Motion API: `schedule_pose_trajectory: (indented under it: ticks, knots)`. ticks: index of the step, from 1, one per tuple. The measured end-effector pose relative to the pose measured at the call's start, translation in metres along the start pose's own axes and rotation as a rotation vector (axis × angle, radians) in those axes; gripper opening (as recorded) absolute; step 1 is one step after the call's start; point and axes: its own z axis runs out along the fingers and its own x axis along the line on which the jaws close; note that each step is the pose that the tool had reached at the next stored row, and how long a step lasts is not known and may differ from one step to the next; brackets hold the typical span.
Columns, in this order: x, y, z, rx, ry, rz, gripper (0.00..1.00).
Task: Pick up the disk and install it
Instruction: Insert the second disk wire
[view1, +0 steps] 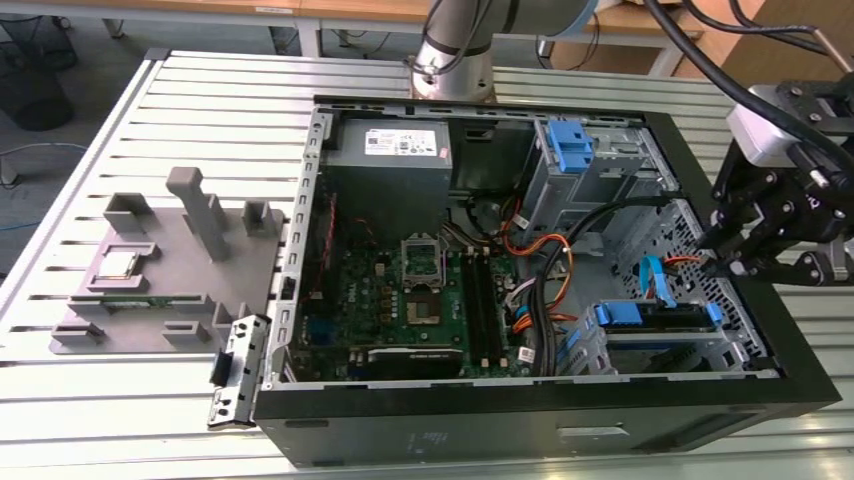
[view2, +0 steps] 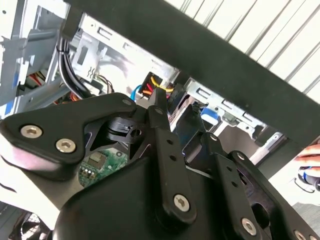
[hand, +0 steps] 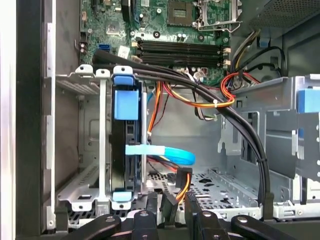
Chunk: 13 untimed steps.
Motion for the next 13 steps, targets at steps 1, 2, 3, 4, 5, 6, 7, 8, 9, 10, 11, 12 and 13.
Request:
schedule_pose_trajectory:
  ticks: [1, 2, 3, 4, 5, 6, 7, 8, 9, 10, 11, 12, 13]
  knots:
    - [0.0000, -0.0010, 0.0005, 0.0000, -0.0001, 0.000, 0.35]
    - [0.0000, -0.0015, 0.0010, 0.0001, -0.0001, 0.000, 0.35]
    - [0.0002, -0.0017, 0.0016, -0.0001, 0.0004, 0.000, 0.35]
    - [0.0002, -0.0018, 0.0022, -0.0005, 0.0010, 0.000, 0.35]
    - [0.0003, -0.0018, 0.0028, -0.0012, 0.0018, 0.000, 0.35]
    - [0.0004, -0.0020, 0.0036, -0.0027, 0.0028, 0.000, 0.35]
    - [0.0005, -0.0021, 0.0046, -0.0046, 0.0039, 0.000, 0.35]
    - [0.0006, -0.0022, 0.0051, -0.0064, 0.0056, 0.001, 0.35]
    - [0.0006, -0.0022, 0.0050, -0.0069, 0.0062, 0.001, 0.35]
    - [0.0006, -0.0022, 0.0051, -0.0072, 0.0062, 0.001, 0.35]
    - [0.0006, -0.0022, 0.0051, -0.0075, 0.0062, 0.001, 0.35]
    - [0.0006, -0.0022, 0.0051, -0.0077, 0.0062, 0.001, 0.35]
    - [0.0006, -0.0023, 0.0051, -0.0079, 0.0063, 0.001, 0.35]
